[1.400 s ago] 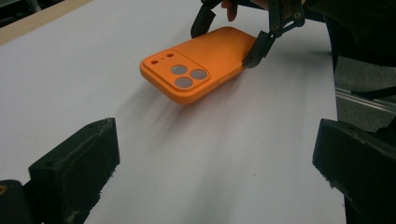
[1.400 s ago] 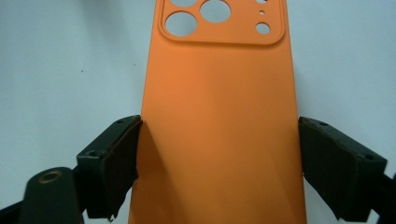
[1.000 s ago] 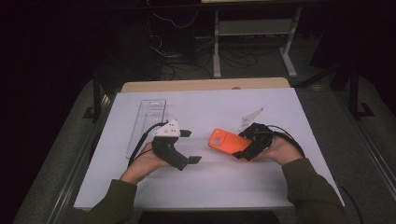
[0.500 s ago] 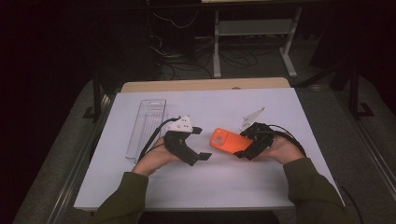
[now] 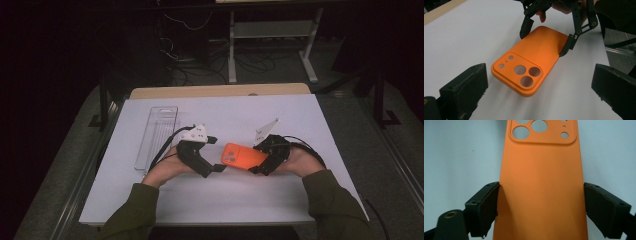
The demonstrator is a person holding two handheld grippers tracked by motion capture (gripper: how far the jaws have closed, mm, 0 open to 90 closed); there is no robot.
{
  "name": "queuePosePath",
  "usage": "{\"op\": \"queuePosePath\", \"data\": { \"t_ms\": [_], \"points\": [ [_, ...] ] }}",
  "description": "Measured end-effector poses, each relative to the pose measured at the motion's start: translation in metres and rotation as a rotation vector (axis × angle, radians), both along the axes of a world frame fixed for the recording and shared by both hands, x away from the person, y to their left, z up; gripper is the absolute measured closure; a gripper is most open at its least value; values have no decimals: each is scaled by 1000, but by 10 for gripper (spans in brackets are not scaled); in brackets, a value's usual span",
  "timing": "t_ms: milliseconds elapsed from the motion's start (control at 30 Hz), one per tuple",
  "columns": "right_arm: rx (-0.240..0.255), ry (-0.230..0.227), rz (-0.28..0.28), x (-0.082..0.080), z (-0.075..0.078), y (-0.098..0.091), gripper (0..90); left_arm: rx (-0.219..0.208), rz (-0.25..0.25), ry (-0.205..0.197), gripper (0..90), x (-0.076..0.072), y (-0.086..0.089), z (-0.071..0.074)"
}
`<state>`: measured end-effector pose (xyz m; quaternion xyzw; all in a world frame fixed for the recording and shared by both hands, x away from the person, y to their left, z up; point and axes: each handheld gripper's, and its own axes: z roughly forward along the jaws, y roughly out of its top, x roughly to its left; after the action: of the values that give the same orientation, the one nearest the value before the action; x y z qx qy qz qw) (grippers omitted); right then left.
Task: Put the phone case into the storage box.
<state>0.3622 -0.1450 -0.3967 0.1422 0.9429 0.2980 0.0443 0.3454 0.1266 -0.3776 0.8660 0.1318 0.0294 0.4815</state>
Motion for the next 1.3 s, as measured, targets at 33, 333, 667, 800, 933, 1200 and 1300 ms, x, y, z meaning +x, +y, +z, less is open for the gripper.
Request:
{"op": "queuePosePath", "data": {
  "t_ms": [33, 333, 667, 800, 933, 1200, 1300],
  "points": [
    [0, 0, 0, 0, 0, 0, 152, 6, -6, -7, 0, 0, 0, 0],
    [-18, 8, 67, -6, 1, 10, 151, 30, -34, -14, 0, -1, -1, -1],
    [-31, 11, 122, -11, 1, 20, 151, 62, -74, -5, 0, -5, -5, -4],
    [-32, 20, 140, -14, 0, 24, 151, 62, -89, -8, 0, -6, -7, -4],
    [-27, 27, 159, -15, 0, 26, 151, 74, -100, -2, 0, -7, -8, -4],
    [-27, 36, 178, -17, 0, 29, 151, 84, -114, -2, 0, -9, -10, -7],
    [-18, 43, 186, -18, 0, 30, 151, 94, -122, -2, 0, -9, -10, -7]
  ]
}}
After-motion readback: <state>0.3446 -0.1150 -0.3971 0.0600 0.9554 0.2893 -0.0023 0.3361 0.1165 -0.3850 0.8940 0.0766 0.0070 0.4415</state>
